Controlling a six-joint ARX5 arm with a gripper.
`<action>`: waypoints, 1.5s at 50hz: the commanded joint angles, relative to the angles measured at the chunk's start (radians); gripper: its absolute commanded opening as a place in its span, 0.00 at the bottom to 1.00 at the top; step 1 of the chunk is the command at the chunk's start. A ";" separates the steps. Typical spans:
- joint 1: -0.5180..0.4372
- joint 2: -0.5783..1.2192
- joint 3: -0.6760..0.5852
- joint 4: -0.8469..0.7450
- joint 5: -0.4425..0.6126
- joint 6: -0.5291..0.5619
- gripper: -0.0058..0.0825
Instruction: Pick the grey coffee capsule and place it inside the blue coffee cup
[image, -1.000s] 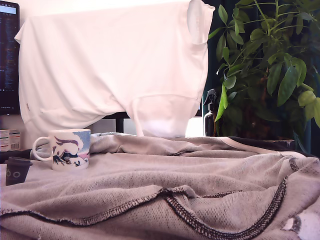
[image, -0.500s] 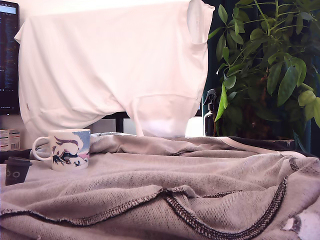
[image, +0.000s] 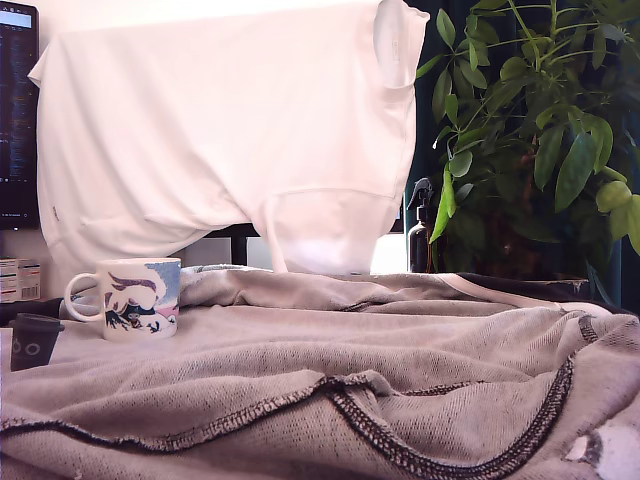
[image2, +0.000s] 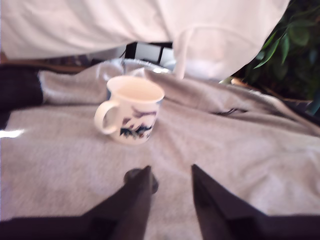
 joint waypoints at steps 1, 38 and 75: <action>-0.012 0.034 -0.002 0.034 -0.008 0.018 0.97; -0.105 0.683 -0.001 0.560 -0.096 0.160 0.97; -0.105 1.183 0.104 0.900 -0.129 0.165 0.96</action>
